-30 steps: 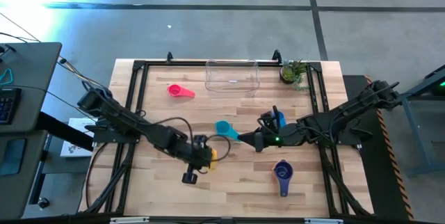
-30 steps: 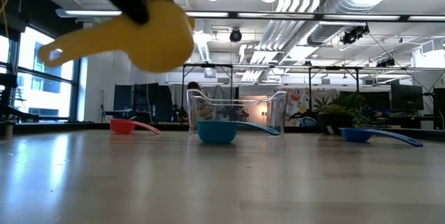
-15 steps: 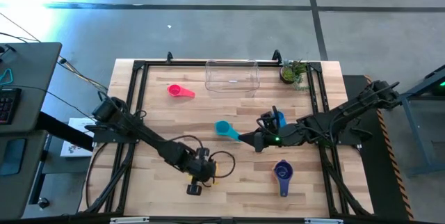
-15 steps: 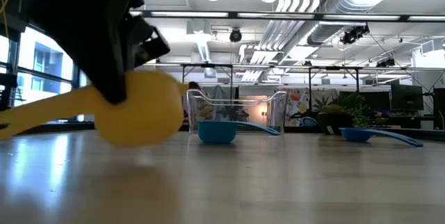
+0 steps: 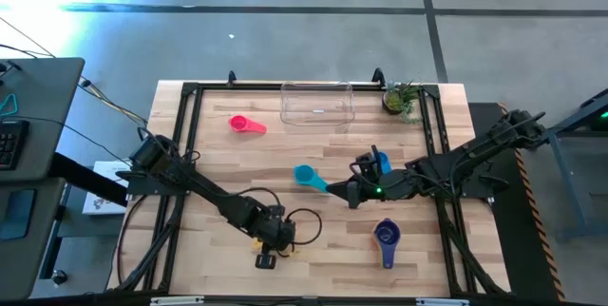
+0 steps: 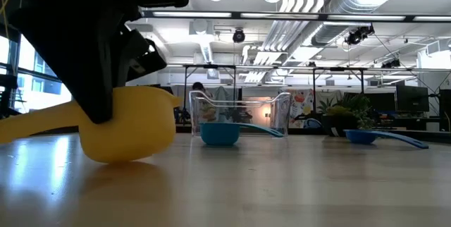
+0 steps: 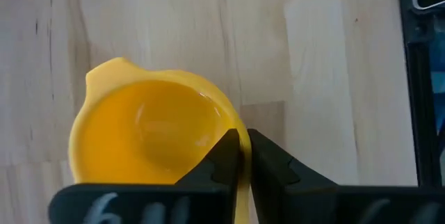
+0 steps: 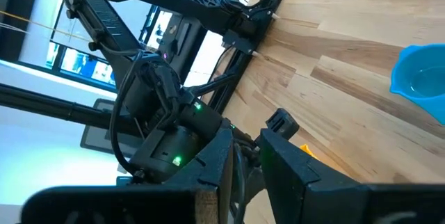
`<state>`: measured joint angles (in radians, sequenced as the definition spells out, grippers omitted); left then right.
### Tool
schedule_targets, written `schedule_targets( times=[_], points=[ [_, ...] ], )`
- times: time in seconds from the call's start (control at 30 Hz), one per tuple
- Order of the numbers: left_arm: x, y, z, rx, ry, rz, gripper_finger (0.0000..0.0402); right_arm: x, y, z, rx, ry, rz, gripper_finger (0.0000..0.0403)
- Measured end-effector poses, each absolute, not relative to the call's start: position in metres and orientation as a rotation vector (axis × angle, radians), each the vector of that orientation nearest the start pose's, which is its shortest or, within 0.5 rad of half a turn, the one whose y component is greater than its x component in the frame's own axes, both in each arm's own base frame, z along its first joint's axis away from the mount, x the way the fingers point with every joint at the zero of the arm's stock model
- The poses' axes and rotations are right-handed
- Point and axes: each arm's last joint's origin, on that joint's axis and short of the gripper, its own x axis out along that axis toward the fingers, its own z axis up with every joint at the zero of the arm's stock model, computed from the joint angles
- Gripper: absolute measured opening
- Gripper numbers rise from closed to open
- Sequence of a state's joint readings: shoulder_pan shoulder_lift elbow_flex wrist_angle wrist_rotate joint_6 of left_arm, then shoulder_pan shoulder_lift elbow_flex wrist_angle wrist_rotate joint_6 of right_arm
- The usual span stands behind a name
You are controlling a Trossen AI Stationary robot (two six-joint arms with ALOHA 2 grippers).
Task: Nest measuring cups in basket
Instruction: Stack the yellow measuring cup on top of the dark blue measuring cup
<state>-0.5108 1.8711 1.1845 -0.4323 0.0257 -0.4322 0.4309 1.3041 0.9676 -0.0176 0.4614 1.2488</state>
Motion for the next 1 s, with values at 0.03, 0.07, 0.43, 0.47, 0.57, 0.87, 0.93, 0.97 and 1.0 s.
schedule_targets(
  times=[0.03,0.07,0.43,0.47,0.57,0.87,0.93,0.97,1.0],
  points=[
    [0.320,-0.180,0.159,-0.116,1.179,-0.223,0.0023,0.268,0.109,0.301,1.084,0.254,-0.222,0.0067],
    [0.320,-0.179,0.158,-0.120,1.184,-0.222,0.0028,0.268,0.109,0.301,1.084,0.254,-0.223,0.0067],
    [0.327,-0.167,0.159,-0.231,1.227,-0.265,0.0089,0.268,0.109,0.301,1.084,0.255,-0.223,0.0067],
    [0.327,-0.166,0.159,-0.238,1.229,-0.265,0.0093,0.268,0.109,0.301,1.084,0.255,-0.223,0.0067],
    [0.328,-0.165,0.160,-0.272,1.240,-0.281,0.0102,0.268,0.109,0.301,1.084,0.255,-0.222,0.0067],
    [0.332,-0.162,0.177,-0.292,1.297,-0.344,0.0106,0.268,0.109,0.301,1.067,0.264,-0.210,0.0067],
    [0.332,-0.161,0.181,-0.259,1.320,-0.332,0.0106,0.268,0.110,0.301,1.062,0.273,-0.198,0.0067],
    [0.332,-0.161,0.184,-0.246,1.323,-0.330,0.0106,0.268,0.110,0.301,1.062,0.276,-0.194,0.0067],
    [0.333,-0.161,0.187,-0.234,1.328,-0.331,0.0106,0.268,0.110,0.301,1.063,0.280,-0.190,0.0067]
  ],
)
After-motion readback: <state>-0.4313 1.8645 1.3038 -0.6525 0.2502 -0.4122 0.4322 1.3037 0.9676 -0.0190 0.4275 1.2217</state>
